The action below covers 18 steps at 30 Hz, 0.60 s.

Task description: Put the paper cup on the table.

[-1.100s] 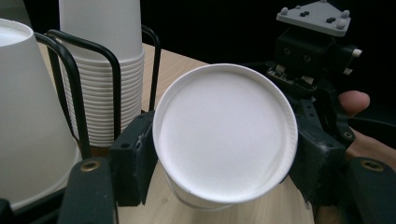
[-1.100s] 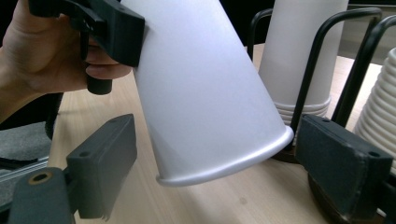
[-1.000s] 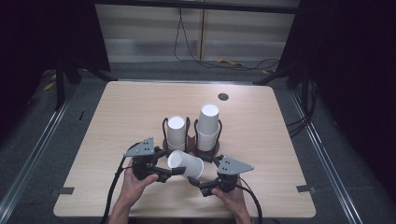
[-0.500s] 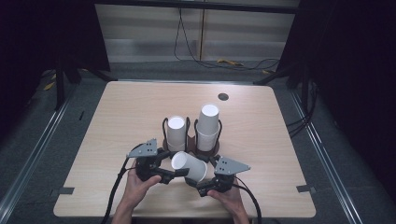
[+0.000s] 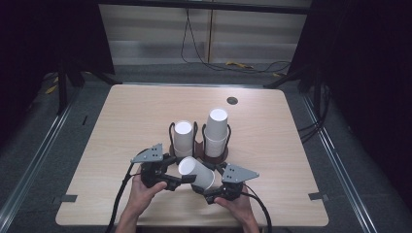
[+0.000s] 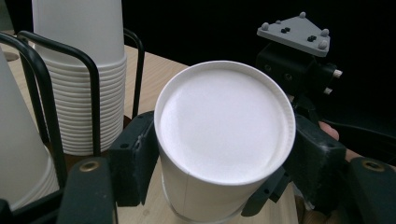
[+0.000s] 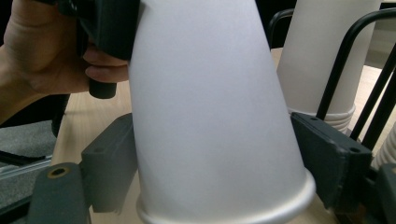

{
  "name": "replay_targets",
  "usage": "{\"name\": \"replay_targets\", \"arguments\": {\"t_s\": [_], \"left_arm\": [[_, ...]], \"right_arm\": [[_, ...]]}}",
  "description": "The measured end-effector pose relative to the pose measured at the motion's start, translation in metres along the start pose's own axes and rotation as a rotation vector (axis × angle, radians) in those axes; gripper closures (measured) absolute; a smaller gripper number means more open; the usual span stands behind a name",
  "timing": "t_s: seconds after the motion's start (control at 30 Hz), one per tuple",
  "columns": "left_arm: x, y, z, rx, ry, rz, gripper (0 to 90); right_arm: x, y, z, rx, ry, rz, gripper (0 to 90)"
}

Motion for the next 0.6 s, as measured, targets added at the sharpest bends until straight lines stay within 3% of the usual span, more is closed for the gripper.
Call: {"name": "replay_targets", "arguments": {"t_s": [0.33,0.6], "left_arm": [[-0.0005,0.0010,-0.0009,0.018,0.003,-0.013,30.6],[-0.0004,0.0018,-0.0025,0.030,-0.012,-0.021,18.6]], "right_arm": [[0.0002,-0.0010,0.0015,0.002,0.004,0.007,21.3],[-0.0026,-0.0023,0.0059,0.015,0.006,0.001,21.3]]}}
Point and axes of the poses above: each handheld gripper's, and its own axes: z roughly backward along the jaws, y roughly out of its underside, x roughly to its left, the point moved 2 cm from there along -z, roughly forward along the jaws, and after that the axes turned 4 degrees about x, right-handed, at the moved point
